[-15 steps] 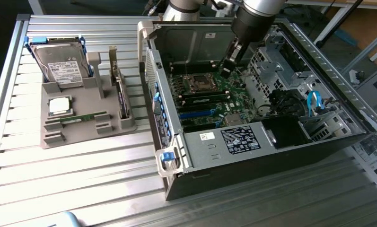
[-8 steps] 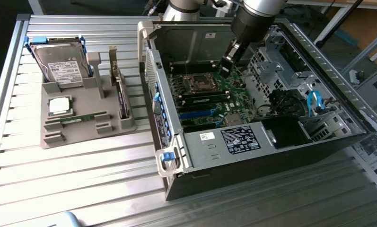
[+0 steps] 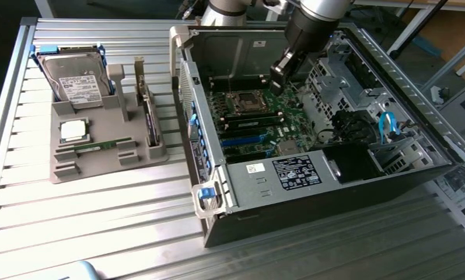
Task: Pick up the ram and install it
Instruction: 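Press down the ram until it locks into place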
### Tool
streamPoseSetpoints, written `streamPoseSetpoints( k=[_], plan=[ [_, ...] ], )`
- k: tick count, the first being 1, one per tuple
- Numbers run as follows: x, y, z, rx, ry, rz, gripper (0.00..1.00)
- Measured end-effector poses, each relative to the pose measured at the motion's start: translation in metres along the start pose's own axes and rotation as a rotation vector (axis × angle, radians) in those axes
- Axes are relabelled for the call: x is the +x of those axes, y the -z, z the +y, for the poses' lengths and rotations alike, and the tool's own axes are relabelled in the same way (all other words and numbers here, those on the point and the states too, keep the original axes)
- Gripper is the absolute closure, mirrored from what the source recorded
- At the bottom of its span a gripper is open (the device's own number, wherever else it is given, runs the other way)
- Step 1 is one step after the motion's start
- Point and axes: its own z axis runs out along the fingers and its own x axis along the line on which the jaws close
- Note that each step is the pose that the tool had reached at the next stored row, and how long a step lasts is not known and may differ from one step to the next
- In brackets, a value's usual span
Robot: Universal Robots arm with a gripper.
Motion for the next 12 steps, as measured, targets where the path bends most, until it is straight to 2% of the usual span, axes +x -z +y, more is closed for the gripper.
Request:
streamPoseSetpoints(
  k=[2, 12],
  plan=[
    [0.0000, -0.0002, 0.0000, -0.0044, -0.059, -0.0011, 0.89],
    [0.0000, -0.0007, 0.0000, -0.0164, -0.220, -0.0039, 0.89]
  ],
)
